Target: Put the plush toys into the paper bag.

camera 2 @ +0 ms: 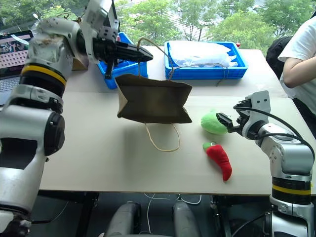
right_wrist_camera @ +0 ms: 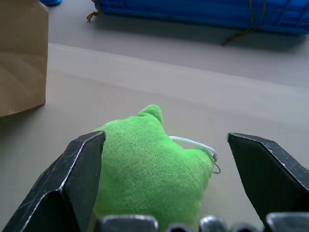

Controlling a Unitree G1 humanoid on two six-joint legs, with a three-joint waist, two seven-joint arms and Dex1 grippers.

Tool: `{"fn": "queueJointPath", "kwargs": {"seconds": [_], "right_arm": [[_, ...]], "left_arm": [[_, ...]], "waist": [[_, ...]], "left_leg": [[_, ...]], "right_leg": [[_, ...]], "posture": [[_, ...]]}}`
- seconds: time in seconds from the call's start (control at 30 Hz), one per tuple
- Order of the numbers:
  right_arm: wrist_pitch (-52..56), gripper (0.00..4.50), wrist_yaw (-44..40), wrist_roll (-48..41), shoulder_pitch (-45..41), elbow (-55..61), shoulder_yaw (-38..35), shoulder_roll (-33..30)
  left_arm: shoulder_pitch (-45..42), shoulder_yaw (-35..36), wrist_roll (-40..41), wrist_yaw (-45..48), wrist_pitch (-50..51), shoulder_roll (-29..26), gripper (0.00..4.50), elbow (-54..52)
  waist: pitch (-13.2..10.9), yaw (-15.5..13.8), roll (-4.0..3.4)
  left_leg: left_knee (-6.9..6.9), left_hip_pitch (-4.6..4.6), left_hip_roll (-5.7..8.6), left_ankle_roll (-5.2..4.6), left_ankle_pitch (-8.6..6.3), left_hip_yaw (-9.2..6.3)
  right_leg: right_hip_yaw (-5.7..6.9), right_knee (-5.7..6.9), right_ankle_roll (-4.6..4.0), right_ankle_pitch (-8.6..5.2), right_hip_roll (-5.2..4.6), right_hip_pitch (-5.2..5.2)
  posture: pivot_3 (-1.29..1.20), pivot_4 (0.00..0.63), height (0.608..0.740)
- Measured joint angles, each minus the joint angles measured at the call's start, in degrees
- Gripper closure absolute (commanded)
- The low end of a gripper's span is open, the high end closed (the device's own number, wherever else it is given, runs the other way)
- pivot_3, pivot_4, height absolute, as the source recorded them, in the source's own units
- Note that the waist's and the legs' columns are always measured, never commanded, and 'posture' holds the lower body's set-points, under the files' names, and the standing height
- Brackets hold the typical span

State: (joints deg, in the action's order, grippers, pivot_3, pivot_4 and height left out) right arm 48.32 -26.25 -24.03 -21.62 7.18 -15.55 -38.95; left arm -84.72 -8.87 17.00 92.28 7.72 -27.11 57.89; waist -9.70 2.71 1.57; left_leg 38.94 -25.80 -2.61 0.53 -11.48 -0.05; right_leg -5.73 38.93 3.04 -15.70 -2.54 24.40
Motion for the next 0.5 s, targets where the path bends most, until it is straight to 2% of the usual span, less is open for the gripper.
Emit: {"fn": "queueJointPath", "kwargs": {"seconds": [0.1,0.23,0.33,0.5], "right_arm": [[-1.2,0.03,-1.0,1.7,0.1,-2.3,2.7,-0.3],[-5.3,0.03,-2.2,3.8,-1.0,-9.0,5.8,1.5],[-9.9,0.75,-3.3,5.4,-3.2,-15.7,7.2,3.2],[-13.3,2.5,-4.6,5.7,-4.4,-18.8,7.2,3.8]], "left_arm": [[4.1,-1.6,2.4,0.0,3.8,-0.8,4.5,-4.7],[5.5,-2.1,3.4,0.0,6.8,-2.9,4.5,-10.1],[7.6,-1.4,3.4,0.0,9.5,-3.3,4.5,-12.9],[10.5,1.4,4.8,-2.5,18.0,-3.1,4.5,-18.1]], "waist": [[0.0,0.2,0.0],[0.0,0.0,-0.01],[0.0,-0.1,-0.01],[0.0,-0.1,-0.01]], "left_leg": [[0.04,0.0,-0.02,-0.01,0.01,-0.01],[0.04,0.03,-0.01,-0.01,0.01,-0.01],[0.06,0.13,0.0,-0.01,0.01,0.0],[0.07,0.15,0.0,-0.01,0.01,-0.01]], "right_leg": [[0.0,0.05,-0.01,0.0,0.03,0.01],[0.0,0.02,0.0,0.0,0.02,-0.03],[0.0,0.03,-0.01,0.0,0.0,-0.12],[0.0,0.04,0.0,0.0,0.01,-0.15]], "posture": [[0.0,0.15,0.694],[0.0,0.15,0.694],[0.0,0.15,0.694],[0.0,0.15,0.694]]}}
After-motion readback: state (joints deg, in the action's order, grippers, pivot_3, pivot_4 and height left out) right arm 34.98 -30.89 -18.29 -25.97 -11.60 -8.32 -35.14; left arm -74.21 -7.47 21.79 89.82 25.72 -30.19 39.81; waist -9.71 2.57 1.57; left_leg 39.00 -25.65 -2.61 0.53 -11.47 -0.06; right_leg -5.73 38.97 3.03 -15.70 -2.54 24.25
